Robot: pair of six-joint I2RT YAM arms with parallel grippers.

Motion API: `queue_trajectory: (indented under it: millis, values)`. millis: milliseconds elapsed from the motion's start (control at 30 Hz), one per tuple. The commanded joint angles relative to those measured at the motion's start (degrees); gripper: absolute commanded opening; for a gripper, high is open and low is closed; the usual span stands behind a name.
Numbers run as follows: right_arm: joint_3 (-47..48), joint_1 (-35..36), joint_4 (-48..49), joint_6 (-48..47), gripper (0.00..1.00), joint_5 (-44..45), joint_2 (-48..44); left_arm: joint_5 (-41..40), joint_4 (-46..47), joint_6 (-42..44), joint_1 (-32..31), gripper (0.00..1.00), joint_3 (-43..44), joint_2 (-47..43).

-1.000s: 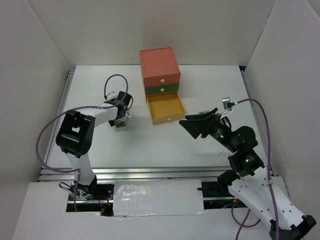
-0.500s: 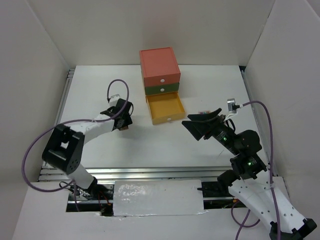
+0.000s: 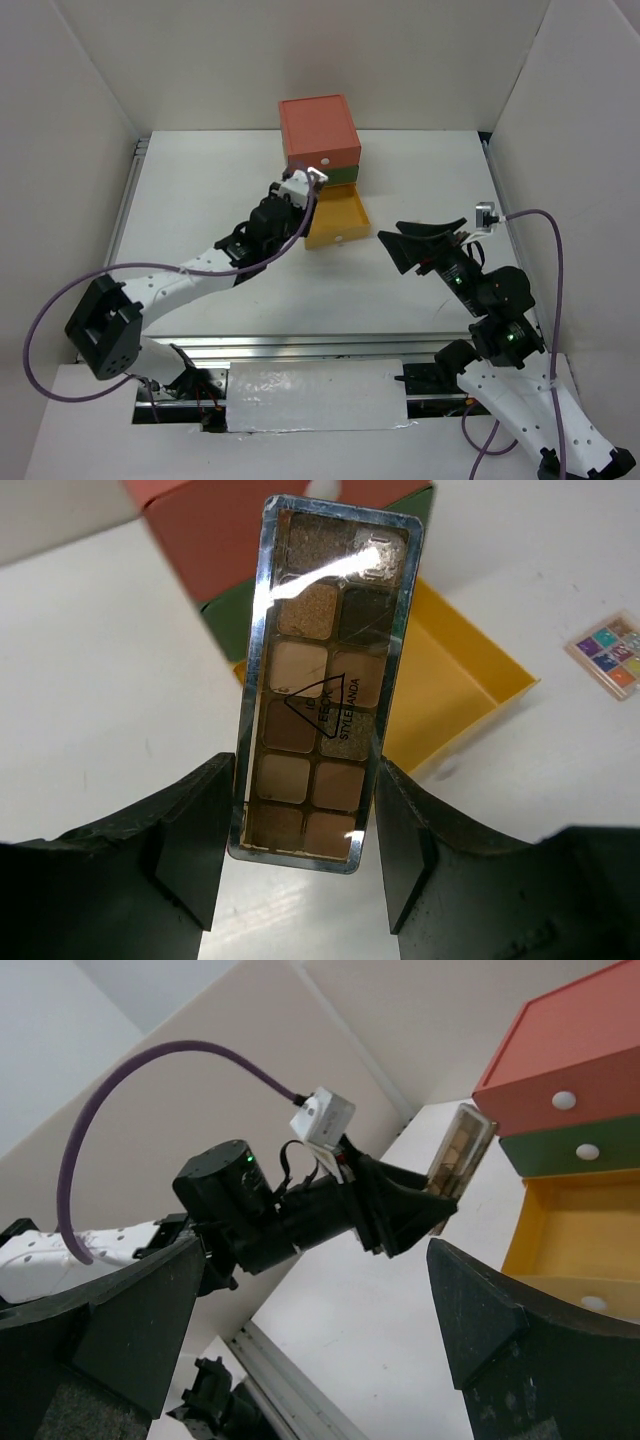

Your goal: Organize the makeup

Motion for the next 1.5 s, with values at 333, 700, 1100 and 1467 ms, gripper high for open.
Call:
queue_trajectory:
  millis: [333, 700, 1100, 1467]
  values:
    - [4.38, 0.47, -5.73, -4.96, 1.0, 6.07, -4.25, 12.66, 7.62, 13.88, -0.32, 0.05, 19.19, 22.72]
    - [5.96, 0.39, -7.14, -6.46, 1.0, 5.81, -4.43, 9.76, 8.42, 12.11, -0.32, 0.26, 19.89, 29.59]
    - [6.75, 0.39, -6.52, -6.55, 1.0, 4.67, -2.85, 6.24, 9.03, 11.76, -0.24, 0.99, 17.16, 27.65]
    - [12.1, 0.3, -13.1, -11.03, 1.0, 11.78, -3.9, 23.98, 1.76, 1.49, -2.08, 0.99, 31.25, 27.63]
